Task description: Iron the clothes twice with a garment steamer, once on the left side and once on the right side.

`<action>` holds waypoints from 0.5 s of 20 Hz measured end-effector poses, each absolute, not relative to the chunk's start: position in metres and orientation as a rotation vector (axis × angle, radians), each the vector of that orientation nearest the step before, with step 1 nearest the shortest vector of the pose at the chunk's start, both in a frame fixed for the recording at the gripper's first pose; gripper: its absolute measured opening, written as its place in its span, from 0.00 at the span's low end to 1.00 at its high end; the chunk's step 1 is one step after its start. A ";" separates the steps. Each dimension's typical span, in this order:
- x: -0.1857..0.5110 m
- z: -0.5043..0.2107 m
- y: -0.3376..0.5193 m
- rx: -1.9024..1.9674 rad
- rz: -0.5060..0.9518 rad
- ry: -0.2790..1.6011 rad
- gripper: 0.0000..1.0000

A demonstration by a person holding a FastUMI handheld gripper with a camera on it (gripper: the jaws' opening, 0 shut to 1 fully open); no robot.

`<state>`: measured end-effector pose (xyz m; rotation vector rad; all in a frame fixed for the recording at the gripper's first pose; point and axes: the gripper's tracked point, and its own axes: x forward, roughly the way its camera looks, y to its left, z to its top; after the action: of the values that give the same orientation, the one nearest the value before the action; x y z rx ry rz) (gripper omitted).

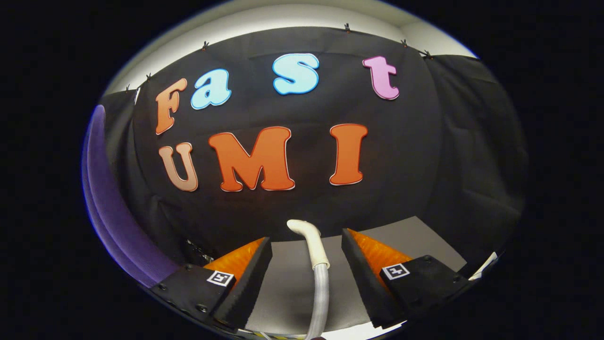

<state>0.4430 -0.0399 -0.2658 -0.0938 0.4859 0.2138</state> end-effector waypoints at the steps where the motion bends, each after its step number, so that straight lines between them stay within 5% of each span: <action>1: 0.452 -0.279 -0.038 -0.090 0.223 0.510 0.99; 10: 0.510 -0.368 -0.050 -0.121 0.214 0.722 0.99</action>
<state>0.5096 -0.0497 -0.3675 -0.1210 0.7216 0.2139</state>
